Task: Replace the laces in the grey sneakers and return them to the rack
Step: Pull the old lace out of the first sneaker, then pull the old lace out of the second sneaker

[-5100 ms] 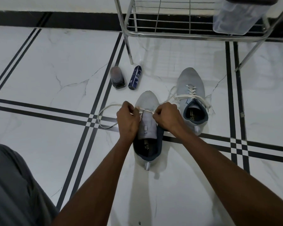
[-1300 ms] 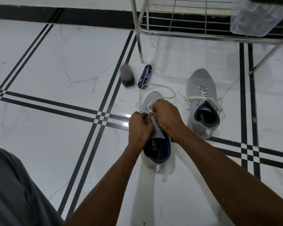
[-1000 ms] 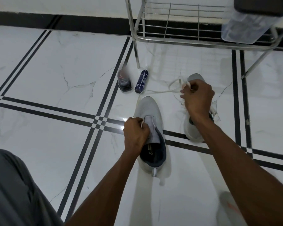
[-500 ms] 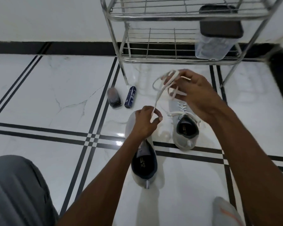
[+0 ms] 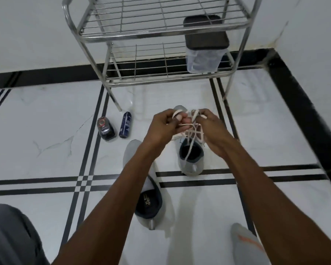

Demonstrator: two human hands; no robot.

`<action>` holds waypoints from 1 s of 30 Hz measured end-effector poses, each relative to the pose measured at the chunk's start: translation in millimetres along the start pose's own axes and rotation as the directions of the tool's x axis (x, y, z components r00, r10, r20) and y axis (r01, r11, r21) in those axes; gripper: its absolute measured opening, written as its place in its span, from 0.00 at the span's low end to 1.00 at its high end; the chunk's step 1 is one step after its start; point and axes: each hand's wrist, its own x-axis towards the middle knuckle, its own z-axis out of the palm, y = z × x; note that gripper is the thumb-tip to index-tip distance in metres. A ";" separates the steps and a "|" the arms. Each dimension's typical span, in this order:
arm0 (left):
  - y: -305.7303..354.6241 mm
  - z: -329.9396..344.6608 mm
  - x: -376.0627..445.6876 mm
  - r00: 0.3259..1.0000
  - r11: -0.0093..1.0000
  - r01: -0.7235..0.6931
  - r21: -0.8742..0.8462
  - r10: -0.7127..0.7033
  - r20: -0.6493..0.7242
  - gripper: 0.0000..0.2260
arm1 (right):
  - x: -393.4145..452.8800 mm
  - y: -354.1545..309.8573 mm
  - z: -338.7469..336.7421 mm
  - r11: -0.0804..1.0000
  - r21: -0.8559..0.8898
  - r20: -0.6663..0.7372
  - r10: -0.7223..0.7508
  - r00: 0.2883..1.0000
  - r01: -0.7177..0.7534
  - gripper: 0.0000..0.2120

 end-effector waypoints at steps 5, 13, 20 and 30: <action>-12.2 32.1 16.3 0.997 0.996 0.064 -0.065 -0.068 -0.048 0.05 | 0.4 12.9 -28.7 0.995 -0.044 -0.016 0.093 0.996 -0.094 0.05; -66.4 85.4 16.3 0.943 0.935 0.333 0.118 -0.329 -0.051 0.16 | 2.9 44.9 -100.9 0.849 -0.497 -0.364 -0.015 0.931 -0.180 0.13; -81.9 81.0 9.8 0.956 0.938 0.290 0.191 -0.277 -0.091 0.15 | 1.3 68.1 -104.1 0.515 -0.819 -0.276 0.030 0.961 -0.252 0.17; -85.4 9.4 -27.4 0.846 0.785 0.228 0.576 0.134 -0.516 0.08 | 15.5 51.2 -58.8 0.746 -0.648 -0.165 0.058 0.985 -0.153 0.36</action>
